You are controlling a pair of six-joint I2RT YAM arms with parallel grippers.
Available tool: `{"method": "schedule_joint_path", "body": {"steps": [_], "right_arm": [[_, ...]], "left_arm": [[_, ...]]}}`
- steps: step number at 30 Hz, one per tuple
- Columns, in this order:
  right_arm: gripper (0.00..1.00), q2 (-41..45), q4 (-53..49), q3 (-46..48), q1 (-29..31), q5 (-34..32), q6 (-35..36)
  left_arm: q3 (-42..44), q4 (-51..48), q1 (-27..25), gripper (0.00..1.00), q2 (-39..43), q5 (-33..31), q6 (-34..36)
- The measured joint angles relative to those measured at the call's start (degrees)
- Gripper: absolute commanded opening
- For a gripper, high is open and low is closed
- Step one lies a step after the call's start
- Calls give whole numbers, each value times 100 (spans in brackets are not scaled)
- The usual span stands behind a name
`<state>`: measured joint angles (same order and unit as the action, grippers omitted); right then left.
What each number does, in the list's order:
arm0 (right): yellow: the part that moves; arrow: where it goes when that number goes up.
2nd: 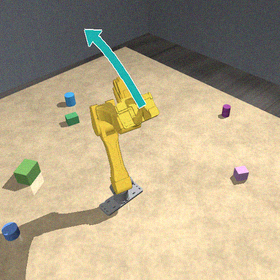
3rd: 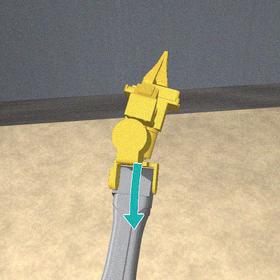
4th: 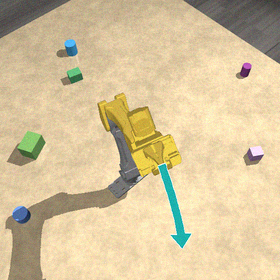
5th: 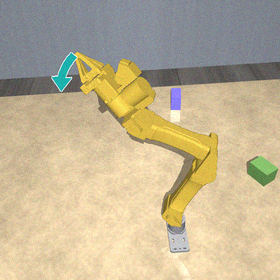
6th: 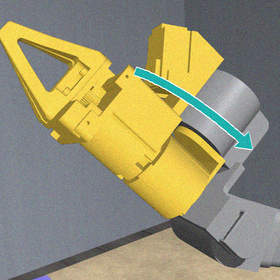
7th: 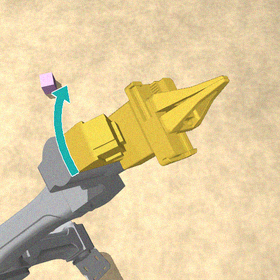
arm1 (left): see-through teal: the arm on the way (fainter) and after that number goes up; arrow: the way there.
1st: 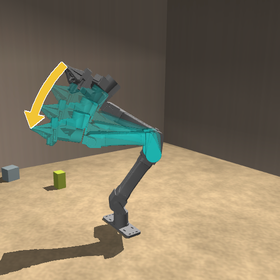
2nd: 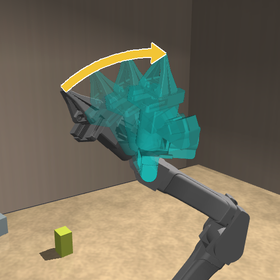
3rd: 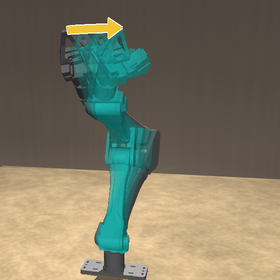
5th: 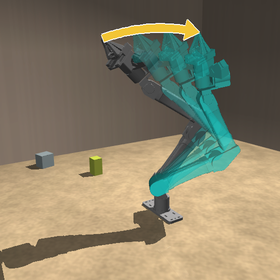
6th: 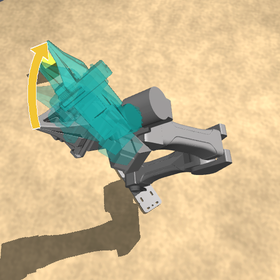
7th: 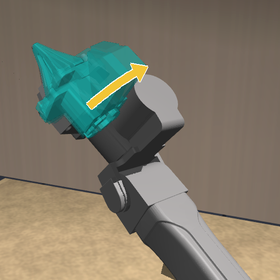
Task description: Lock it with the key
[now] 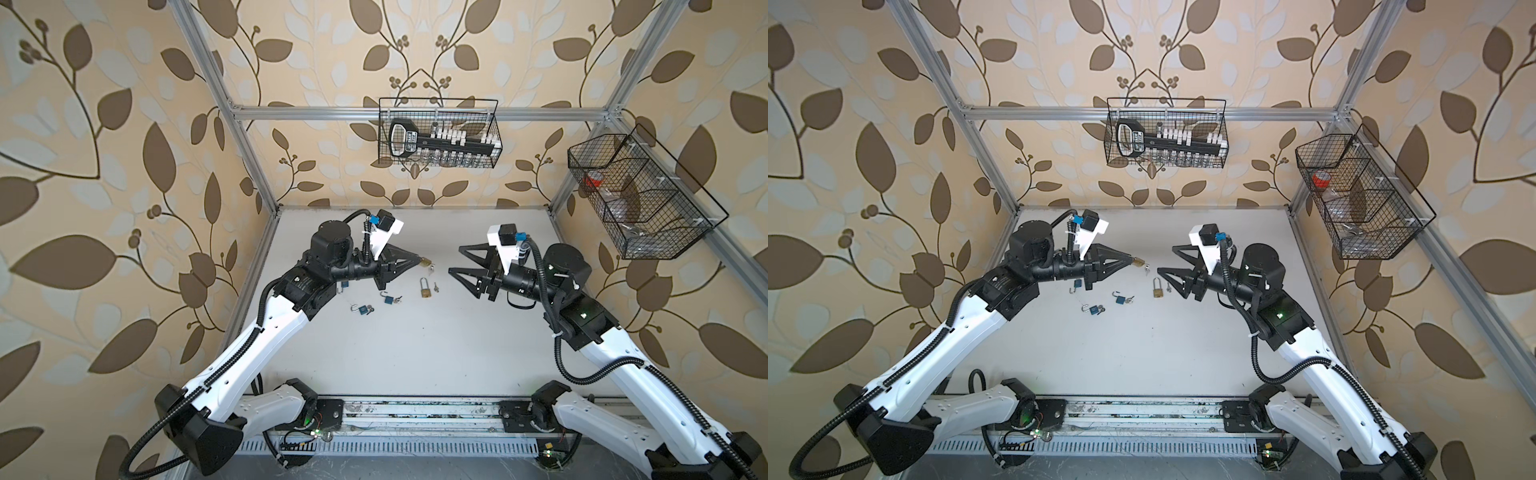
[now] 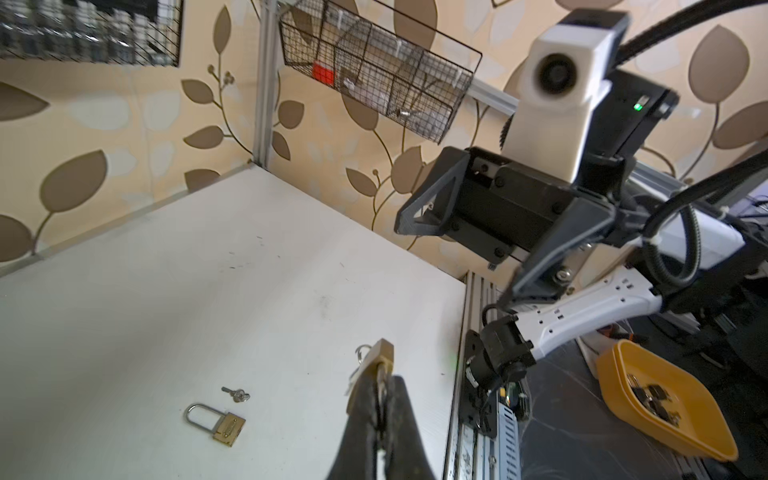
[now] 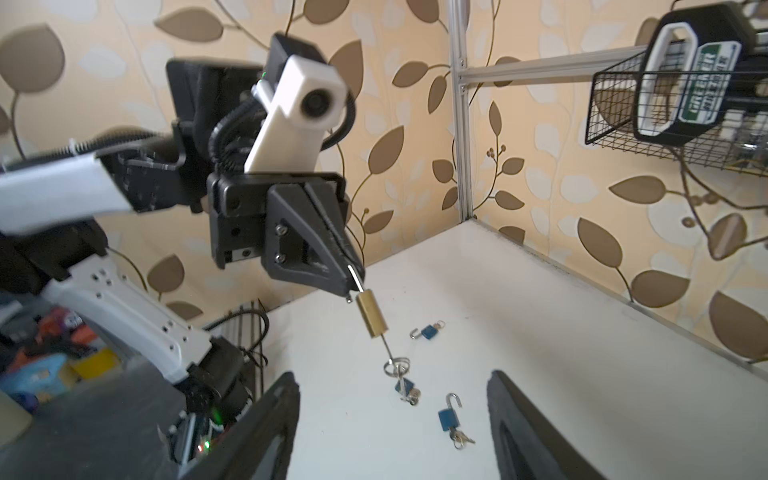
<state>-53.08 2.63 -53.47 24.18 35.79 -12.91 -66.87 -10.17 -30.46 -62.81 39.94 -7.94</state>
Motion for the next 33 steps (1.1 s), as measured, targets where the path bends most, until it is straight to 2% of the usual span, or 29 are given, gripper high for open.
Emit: {"method": "schedule_joint_path", "body": {"steps": [3,6,13,17,24,28,33], "right_arm": [[76,-109,1110,431,-323,310,-883],[78,-223,2271,848,-363,398,-1591],[68,-568,3713,769,-286,907,-2315],[66,-588,3919,588,92,1097,-2138],[57,-699,3733,153,577,1143,-1482],[48,-793,3628,136,638,1141,-1298],[32,-835,3473,136,684,1147,-1145]], "left_arm": [[15,271,0,0,162,-236,-339],[236,802,0,0,295,-302,-745],[525,1886,0,0,328,33,-1652],[579,2500,-103,0,280,308,-2072],[579,2848,-444,0,219,514,-2238],[581,2883,-487,0,219,566,-2238],[579,2885,-487,0,219,608,-2236]]}}
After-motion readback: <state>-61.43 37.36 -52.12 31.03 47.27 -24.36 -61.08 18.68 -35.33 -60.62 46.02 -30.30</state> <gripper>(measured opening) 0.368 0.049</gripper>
